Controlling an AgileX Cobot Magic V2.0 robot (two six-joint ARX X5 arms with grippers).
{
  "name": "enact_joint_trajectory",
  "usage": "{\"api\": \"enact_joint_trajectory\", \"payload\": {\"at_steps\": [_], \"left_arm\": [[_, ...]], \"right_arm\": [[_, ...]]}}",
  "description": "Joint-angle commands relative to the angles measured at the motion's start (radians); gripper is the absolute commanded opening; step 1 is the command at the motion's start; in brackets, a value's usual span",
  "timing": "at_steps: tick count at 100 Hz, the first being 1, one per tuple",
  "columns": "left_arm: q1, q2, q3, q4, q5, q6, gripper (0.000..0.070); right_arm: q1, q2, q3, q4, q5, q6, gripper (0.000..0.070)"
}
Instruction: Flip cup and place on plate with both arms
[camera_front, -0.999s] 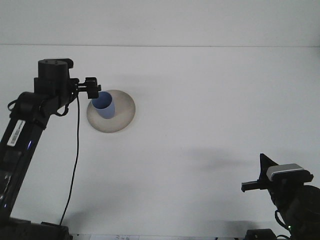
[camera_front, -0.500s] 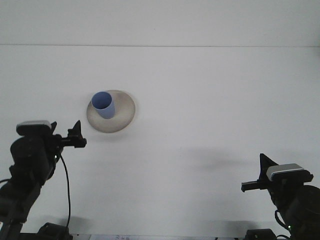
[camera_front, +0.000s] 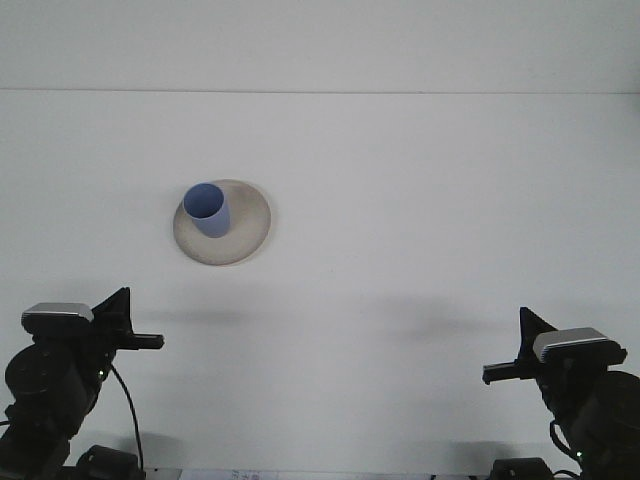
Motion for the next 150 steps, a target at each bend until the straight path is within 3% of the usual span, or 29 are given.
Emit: {"api": "enact_joint_trajectory", "payload": {"at_steps": [1, 43, 64, 92, 119, 150], "left_arm": [[-0.002, -0.008, 0.011, 0.01, 0.002, 0.011, 0.0012], [-0.002, -0.072, 0.011, 0.01, 0.002, 0.019, 0.0012], [0.0, -0.118, -0.021, 0.105, 0.001, 0.106, 0.0012], [0.059, -0.285, -0.285, 0.329, 0.07, 0.117, 0.0012], [0.103, -0.468, -0.55, 0.433, 0.074, 0.109, 0.0012], [0.104, -0.465, -0.71, 0.622, 0.08, 0.095, 0.0012]], "right_arm": [[0.0, 0.005, 0.01, 0.009, 0.003, 0.003, 0.0], [0.0, 0.005, 0.01, 0.009, 0.003, 0.003, 0.0], [0.0, 0.005, 0.01, 0.009, 0.003, 0.003, 0.0], [0.0, 0.005, 0.01, 0.009, 0.003, 0.003, 0.0], [0.0, 0.005, 0.01, 0.009, 0.003, 0.003, 0.0], [0.0, 0.005, 0.01, 0.01, 0.003, 0.003, 0.0]]}}
